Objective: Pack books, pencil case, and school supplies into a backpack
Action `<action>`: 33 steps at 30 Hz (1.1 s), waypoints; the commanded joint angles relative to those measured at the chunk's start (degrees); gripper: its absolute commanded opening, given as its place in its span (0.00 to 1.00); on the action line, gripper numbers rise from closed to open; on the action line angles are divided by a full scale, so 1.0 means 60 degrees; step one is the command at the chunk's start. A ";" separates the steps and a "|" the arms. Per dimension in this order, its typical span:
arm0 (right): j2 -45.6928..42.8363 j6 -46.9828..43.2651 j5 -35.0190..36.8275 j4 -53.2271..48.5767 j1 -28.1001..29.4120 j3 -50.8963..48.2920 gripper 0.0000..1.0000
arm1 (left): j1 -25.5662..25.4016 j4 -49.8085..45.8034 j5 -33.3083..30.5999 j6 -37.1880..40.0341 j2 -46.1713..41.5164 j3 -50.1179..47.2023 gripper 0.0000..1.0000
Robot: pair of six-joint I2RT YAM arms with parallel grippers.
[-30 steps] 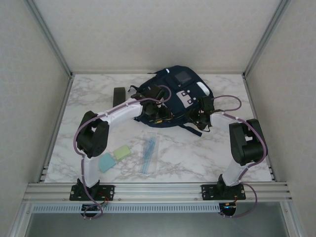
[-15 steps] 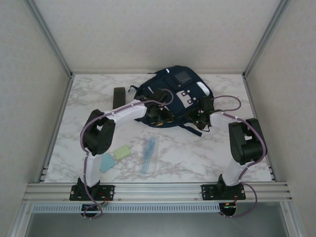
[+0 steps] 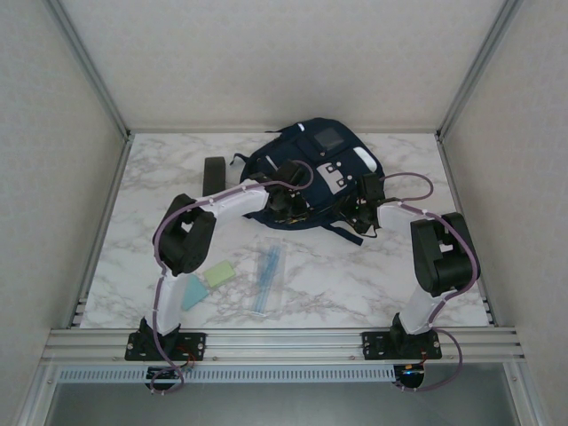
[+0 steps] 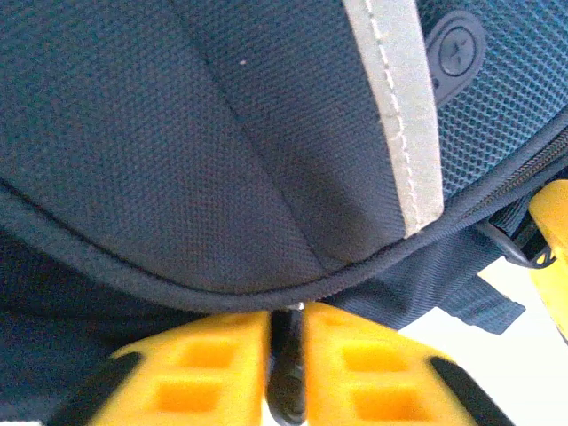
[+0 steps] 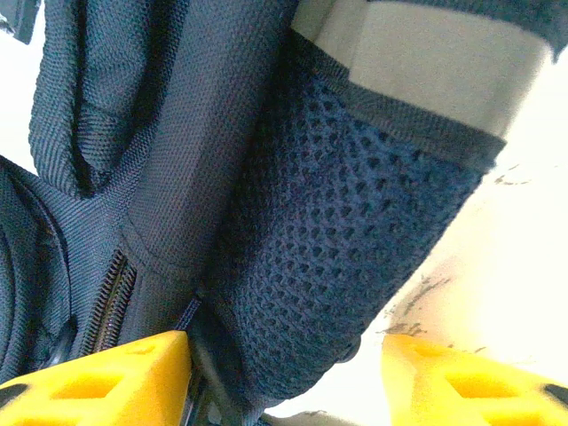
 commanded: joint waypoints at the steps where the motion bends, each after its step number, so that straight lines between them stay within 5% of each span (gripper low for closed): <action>1: 0.0142 -0.0006 0.0234 -0.0137 -0.0060 -0.0088 0.58 | -0.0068 -0.0127 -0.0189 0.0313 0.0239 -0.0081 0.02; 18: 0.0813 0.0433 0.0711 -0.0349 -0.0079 0.0795 0.42 | 0.0429 -0.0591 0.0222 0.1405 -0.0609 -0.0336 0.00; 21: 0.0763 0.0370 0.0927 -0.0415 -0.0140 0.0797 0.30 | 0.0588 -0.1005 0.0139 0.1999 -0.0823 -0.0243 0.00; 25: 0.0922 0.0157 0.0849 -0.0346 -0.0377 0.0923 0.00 | 0.1051 -0.1314 0.0476 0.3130 -0.1470 -0.0719 0.00; 33: 0.0673 -0.0545 0.1016 -0.0656 -0.0991 0.1308 0.00 | 0.1491 -0.1946 0.0085 0.4730 -0.2087 -0.1092 0.00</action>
